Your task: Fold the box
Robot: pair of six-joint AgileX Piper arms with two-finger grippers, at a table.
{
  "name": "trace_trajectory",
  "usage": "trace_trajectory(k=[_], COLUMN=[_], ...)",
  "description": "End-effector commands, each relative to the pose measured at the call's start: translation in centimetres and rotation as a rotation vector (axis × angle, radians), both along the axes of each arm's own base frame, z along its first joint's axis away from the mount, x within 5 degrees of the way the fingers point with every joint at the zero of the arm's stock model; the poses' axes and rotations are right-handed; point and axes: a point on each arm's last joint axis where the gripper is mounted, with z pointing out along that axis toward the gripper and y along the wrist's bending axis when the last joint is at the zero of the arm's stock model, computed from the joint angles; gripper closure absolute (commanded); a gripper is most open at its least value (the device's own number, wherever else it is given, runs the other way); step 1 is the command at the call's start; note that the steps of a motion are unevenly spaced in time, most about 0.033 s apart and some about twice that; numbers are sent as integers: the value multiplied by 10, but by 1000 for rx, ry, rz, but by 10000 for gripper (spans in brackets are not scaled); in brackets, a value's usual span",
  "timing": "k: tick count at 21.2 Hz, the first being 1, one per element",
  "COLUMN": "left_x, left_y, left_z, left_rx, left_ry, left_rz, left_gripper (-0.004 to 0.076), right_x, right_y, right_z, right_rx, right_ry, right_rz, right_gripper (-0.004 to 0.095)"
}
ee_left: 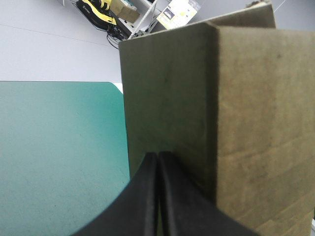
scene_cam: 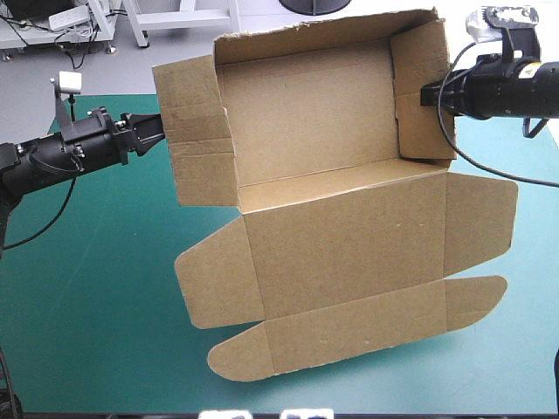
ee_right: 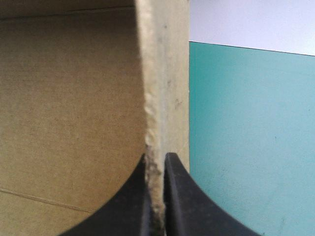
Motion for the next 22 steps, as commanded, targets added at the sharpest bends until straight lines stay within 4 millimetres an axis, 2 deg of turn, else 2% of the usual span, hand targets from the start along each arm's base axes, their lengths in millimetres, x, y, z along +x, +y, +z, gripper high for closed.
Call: trace_trajectory(k=[1,3,6,8,13,18,22], left_x=[-20,-21,-25,-26,-26,-19,-17], left_y=[-10,-16,-30,-36,-38,-35,-34], left_z=[23,23,23,25,25,18,16], left_rx=[-60,-57,-58,-73,-74,9,29], left_ry=[-71,-73,-82,-84,-84,-77,-78], left_rz=[-97,-125,-184,-208,-211,-127,-108], left_gripper=[698,626,452,405,404,404,404], right_x=[-9,-5,1,4,4,3,1], right_y=[1,0,0,0,0,1,11], right_z=[22,20,17,14,14,14,14], right_rx=[64,68,70,70,69,66,40], right_ry=[-123,-121,-113,-104,-108,-100,-102], right_rz=[-24,-28,-30,-30,-31,-23,2], right_gripper=[908,909,909,908,909,908,908])
